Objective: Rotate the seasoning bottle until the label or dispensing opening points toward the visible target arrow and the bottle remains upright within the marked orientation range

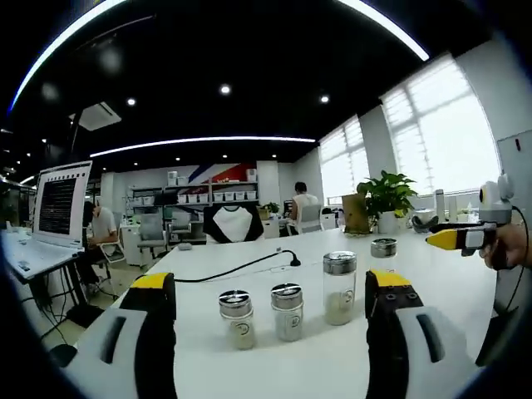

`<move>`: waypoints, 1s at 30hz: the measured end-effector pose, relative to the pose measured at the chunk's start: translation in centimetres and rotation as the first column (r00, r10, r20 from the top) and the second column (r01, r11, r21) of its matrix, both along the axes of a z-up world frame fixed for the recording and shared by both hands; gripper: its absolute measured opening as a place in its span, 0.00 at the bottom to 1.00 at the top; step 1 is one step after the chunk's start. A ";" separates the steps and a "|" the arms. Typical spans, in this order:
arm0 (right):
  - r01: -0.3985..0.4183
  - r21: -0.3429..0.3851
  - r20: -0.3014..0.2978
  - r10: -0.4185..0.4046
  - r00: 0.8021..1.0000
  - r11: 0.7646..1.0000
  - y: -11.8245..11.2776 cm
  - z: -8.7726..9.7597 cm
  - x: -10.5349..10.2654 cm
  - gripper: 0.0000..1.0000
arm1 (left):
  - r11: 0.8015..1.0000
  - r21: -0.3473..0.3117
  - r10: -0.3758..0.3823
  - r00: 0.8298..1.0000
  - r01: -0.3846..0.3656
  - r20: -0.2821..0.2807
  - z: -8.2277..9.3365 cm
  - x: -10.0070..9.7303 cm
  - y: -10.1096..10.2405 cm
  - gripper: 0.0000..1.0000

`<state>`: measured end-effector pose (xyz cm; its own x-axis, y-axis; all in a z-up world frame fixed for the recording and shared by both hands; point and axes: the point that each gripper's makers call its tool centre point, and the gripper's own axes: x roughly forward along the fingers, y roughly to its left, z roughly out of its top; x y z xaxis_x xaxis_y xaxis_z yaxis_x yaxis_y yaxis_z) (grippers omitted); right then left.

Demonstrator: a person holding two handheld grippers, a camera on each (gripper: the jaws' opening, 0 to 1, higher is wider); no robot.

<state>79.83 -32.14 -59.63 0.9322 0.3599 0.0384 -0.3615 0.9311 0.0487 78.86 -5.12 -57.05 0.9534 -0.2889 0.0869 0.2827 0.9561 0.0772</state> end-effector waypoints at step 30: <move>-0.014 -0.060 -0.095 0.008 0.995 0.998 1.4 -2.8 0.7 0.99 | 0.999 -0.030 0.022 0.993 -0.026 -0.113 -3.7 1.3 0.1 1.00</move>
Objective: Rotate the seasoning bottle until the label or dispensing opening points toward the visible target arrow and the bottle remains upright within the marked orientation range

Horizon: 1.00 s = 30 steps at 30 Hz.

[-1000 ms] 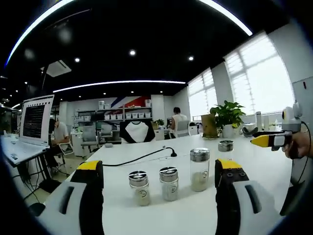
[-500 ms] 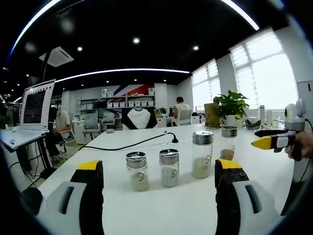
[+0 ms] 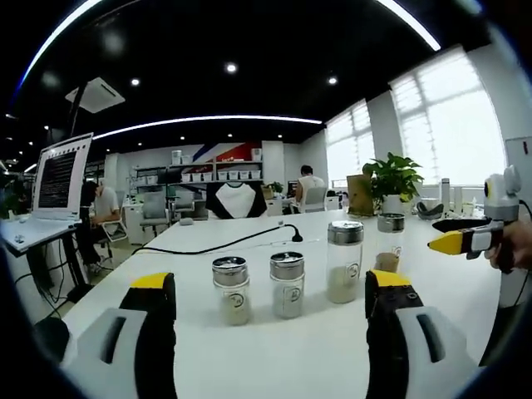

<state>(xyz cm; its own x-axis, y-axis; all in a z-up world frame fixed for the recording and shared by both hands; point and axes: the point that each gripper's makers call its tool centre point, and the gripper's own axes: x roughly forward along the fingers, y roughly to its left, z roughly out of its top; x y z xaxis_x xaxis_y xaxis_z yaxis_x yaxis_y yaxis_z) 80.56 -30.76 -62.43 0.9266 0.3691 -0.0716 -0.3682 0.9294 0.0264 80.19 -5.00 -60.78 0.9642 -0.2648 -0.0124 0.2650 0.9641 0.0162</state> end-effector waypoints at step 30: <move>-0.010 -0.061 -0.020 0.009 1.000 0.998 0.6 1.1 2.3 0.99 | 1.000 -0.031 -0.004 1.000 0.004 0.018 2.6 2.3 0.1 1.00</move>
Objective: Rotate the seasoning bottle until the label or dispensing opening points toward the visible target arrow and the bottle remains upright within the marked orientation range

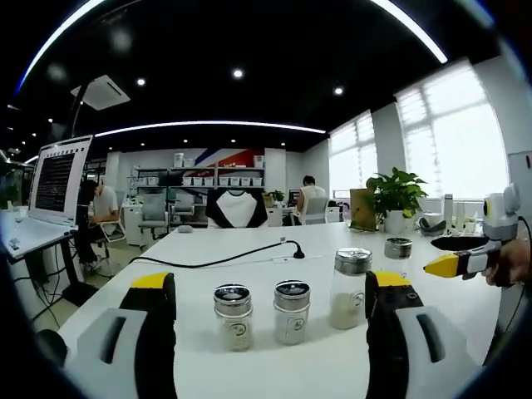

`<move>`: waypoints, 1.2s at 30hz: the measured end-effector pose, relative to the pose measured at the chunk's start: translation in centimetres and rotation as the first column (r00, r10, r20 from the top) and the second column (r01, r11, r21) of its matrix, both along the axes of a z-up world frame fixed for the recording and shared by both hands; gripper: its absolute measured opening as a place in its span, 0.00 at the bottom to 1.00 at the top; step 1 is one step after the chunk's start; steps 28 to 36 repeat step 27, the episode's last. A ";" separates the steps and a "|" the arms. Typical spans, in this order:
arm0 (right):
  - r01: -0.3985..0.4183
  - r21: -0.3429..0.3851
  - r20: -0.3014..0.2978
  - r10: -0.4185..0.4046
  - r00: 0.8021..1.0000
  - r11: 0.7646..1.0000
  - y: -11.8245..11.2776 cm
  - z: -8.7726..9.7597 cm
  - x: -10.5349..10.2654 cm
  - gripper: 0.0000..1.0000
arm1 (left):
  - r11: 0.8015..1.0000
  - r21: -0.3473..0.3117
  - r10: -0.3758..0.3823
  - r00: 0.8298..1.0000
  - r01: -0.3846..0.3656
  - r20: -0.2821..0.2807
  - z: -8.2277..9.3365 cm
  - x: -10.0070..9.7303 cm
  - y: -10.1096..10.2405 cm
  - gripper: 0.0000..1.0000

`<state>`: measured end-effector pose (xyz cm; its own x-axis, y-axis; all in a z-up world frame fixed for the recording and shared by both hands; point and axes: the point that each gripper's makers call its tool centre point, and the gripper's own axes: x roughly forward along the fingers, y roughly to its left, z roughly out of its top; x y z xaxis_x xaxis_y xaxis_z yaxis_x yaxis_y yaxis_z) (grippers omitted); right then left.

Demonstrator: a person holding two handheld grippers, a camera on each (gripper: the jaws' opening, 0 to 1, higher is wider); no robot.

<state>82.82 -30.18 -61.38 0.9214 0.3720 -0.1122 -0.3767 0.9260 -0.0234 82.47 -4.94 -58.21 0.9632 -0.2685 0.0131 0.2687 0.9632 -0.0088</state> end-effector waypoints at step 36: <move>0.005 0.039 -0.041 -0.004 0.999 0.999 0.1 -0.2 -0.6 0.99 | 1.000 -0.005 -0.017 1.000 0.017 -0.004 -0.3 -0.5 -0.4 1.00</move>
